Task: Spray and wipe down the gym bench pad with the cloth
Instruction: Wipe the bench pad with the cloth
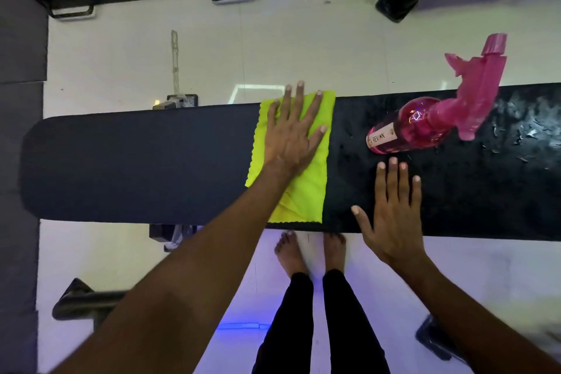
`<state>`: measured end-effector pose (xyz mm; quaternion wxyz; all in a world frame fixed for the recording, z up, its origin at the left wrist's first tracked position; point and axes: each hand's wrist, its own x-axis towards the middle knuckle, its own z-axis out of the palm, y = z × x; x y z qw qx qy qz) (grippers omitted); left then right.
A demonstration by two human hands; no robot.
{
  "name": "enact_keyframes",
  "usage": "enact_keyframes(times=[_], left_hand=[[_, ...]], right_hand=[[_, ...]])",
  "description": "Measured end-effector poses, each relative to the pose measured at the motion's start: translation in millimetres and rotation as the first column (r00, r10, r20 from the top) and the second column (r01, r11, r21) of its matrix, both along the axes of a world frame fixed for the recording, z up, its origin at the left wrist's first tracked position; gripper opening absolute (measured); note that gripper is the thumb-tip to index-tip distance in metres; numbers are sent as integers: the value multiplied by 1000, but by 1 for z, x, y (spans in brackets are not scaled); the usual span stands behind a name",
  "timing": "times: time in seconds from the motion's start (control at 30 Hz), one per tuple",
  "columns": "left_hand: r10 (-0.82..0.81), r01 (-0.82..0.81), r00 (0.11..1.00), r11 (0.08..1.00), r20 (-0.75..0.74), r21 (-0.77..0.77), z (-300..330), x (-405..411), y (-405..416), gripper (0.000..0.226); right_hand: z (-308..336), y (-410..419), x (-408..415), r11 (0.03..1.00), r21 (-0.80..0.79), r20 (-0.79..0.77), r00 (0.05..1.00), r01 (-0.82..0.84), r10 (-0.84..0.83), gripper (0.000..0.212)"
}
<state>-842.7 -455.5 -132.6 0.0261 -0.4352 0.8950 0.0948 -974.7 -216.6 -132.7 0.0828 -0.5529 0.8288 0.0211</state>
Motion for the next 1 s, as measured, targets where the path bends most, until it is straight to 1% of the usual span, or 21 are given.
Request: enact_keyframes(times=[0.03,0.1,0.17,0.23,0.27,0.33,0.37,0.4,0.43,0.47,0.53,0.6,0.63,0.7,0.73,0.77,0.83,0.87,0.9,0.93,1.0], left_hand=[[89,-89,996,996,-12,-6,-1,7,5,66],[307,-307,952,952,-8,-7,-1,14,39,66],[432,-432,902,902,25,-6,1,5,82,68],[427,-428,904,903,30,46,1,-18,101,70],[366,-367,930,928,25,63,2,-29,95,70],[129,-130,992,990,14,63,2,-42,62,69],[11,-11,1000,999,12,52,1,-42,41,69],[-59,59,998,998,10,34,0,-37,24,68],[-65,65,998,998,6,9,-2,-28,14,67],[-9,9,1000,1000,-1,-15,-4,-16,12,66],[215,-216,976,975,-28,-47,-6,6,34,65],[417,-416,909,907,6,-60,-5,11,86,66],[475,-474,879,879,27,-47,-5,5,114,67],[509,-509,861,861,28,-2,-4,-18,150,70],[483,-483,876,876,18,17,-4,-29,150,70],[414,-414,910,910,10,22,-4,-34,141,69],[195,-195,981,981,-5,-1,-7,-24,114,67],[121,-121,993,992,1,-38,-8,-12,102,65],[125,-124,992,990,1,-65,-9,-1,97,64],[197,-197,980,977,-2,-83,-10,9,100,63],[450,-449,893,890,-10,-73,-11,8,126,63]], right_hand=[[1,0,0,1000,1,3,1000,2,-2,90],[3,0,-4,1000,0,7,1000,27,-27,88],[5,5,-13,996,-6,15,996,84,-84,88],[5,12,-24,997,-8,15,997,81,-81,88],[4,14,-27,998,-9,13,998,62,-62,88],[1,16,-29,999,-12,6,999,39,-39,89],[-1,15,-28,999,-16,4,999,40,-40,89],[-2,14,-27,999,-20,6,999,46,-46,89],[-3,14,-26,998,-25,12,999,53,-53,89],[-3,14,-26,998,-28,16,998,57,-57,88],[-2,15,-26,998,-28,18,998,55,-54,88],[-1,14,-27,998,-28,24,999,49,-48,88],[-1,15,-28,998,-30,30,999,46,-45,88],[0,17,-30,999,-37,38,999,31,-30,88],[-1,18,-32,999,-40,42,999,16,-14,87],[-2,19,-35,999,-43,47,999,-3,5,87],[-4,22,-40,999,-43,51,998,-32,34,87],[-5,23,-42,998,-41,52,998,-37,39,88],[-5,24,-43,998,-42,57,998,-38,40,88],[-5,23,-43,998,-47,65,997,-38,41,88],[-3,23,-43,998,-52,76,996,-34,38,87]])
